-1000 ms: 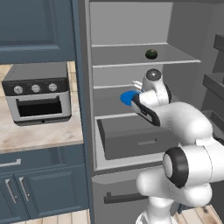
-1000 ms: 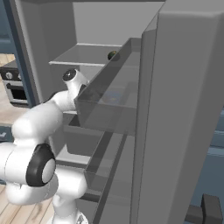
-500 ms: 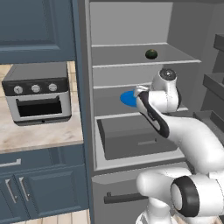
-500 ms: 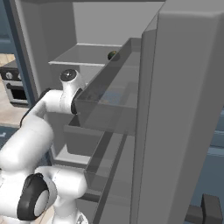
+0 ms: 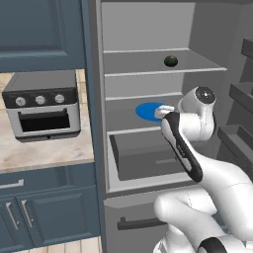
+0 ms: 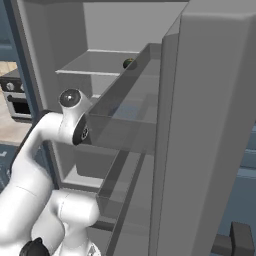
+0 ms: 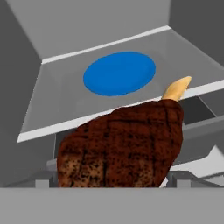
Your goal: Transport the steak from the fridge to the microwave and turn on the microwave.
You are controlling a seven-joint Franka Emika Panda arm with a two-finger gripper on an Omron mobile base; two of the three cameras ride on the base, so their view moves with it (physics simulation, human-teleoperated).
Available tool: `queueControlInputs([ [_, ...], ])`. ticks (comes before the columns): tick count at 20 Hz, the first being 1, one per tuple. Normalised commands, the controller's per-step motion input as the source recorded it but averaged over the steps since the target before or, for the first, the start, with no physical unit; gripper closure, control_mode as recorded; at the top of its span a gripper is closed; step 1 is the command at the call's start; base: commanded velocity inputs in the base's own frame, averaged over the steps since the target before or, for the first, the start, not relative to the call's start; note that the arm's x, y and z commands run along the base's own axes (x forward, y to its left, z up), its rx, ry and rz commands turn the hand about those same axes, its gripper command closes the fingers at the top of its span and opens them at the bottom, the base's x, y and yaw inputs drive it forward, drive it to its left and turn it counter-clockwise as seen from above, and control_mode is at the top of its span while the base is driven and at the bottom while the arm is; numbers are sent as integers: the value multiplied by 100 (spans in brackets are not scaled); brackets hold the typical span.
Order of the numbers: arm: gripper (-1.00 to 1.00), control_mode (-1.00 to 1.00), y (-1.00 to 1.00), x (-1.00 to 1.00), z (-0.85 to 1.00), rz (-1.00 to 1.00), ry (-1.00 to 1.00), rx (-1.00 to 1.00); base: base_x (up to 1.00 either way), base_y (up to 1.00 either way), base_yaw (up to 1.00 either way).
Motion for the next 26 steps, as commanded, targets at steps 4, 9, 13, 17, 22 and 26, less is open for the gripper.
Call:
queueControlInputs([
  [4,100,-100,0,-28,30,4,-16,-12,0,0,0],
  [9,100,-100,0,-25,8,0,-24,-11,0,0,0],
  [13,100,-100,0,-29,23,0,-11,0,0,0,0],
  [17,100,-100,0,-26,45,0,-1,0,0,0,0],
  [22,100,-100,0,-16,48,0,0,0,0,0,0],
  [26,100,-100,0,-23,28,0,0,0,0,0,0],
])
